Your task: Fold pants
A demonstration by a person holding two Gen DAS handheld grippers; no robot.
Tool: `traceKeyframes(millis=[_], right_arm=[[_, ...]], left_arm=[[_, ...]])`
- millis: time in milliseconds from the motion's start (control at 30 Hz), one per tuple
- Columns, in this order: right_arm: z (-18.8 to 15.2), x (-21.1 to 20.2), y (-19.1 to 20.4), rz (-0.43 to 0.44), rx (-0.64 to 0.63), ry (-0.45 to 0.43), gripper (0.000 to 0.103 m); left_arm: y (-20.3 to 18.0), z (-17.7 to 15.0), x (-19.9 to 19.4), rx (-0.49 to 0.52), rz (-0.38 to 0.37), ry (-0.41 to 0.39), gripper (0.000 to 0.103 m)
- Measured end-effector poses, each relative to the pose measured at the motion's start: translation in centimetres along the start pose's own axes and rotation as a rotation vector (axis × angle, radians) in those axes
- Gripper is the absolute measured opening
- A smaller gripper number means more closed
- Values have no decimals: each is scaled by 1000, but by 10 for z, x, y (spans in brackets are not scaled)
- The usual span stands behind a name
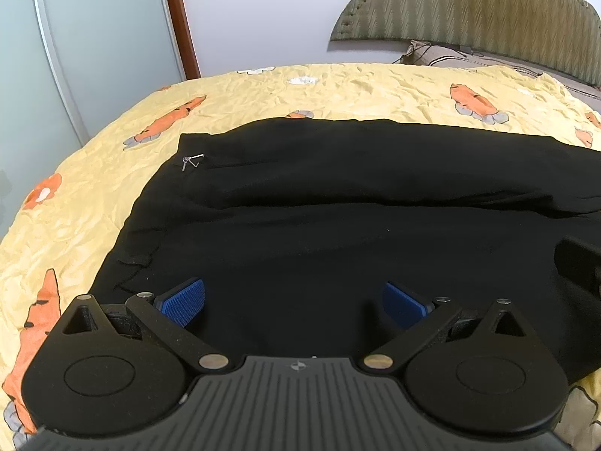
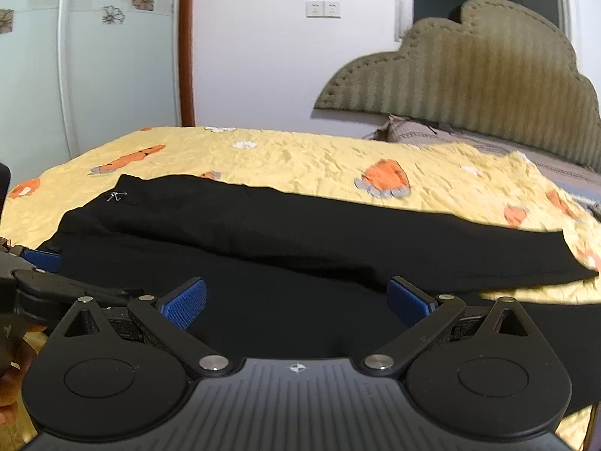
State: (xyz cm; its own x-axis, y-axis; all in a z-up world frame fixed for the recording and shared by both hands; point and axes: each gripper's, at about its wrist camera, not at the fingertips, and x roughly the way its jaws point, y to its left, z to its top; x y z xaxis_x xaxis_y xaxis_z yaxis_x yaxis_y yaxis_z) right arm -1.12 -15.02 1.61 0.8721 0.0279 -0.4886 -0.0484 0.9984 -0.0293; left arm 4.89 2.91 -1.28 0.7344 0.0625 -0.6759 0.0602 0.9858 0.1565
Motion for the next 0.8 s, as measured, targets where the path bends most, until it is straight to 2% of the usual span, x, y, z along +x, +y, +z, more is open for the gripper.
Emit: traceKeyframes(millis=[233, 333, 400, 500, 533, 600, 667, 800], right_arm=[[27, 19, 9, 69, -73, -19, 103], [46, 33, 7, 154, -77, -54, 103], [59, 49, 11, 256, -146, -88, 103], [84, 91, 34, 327, -360, -26, 103], [92, 105, 40, 342, -403, -32, 103], [112, 141, 50, 365, -422, 0, 103], [132, 184, 58, 402, -401, 88, 103], [150, 256, 77, 480, -453, 155, 102]], left_arm=[[9, 8, 10, 0, 14, 8, 102], [17, 13, 13, -9, 14, 8, 102], [24, 18, 15, -14, 22, 0, 102], [42, 30, 19, -43, 48, 0, 102], [50, 35, 21, -56, 56, 1, 102], [66, 45, 26, -85, 77, 11, 102], [83, 55, 34, -106, 100, 37, 102], [115, 74, 54, -164, 117, 96, 102]])
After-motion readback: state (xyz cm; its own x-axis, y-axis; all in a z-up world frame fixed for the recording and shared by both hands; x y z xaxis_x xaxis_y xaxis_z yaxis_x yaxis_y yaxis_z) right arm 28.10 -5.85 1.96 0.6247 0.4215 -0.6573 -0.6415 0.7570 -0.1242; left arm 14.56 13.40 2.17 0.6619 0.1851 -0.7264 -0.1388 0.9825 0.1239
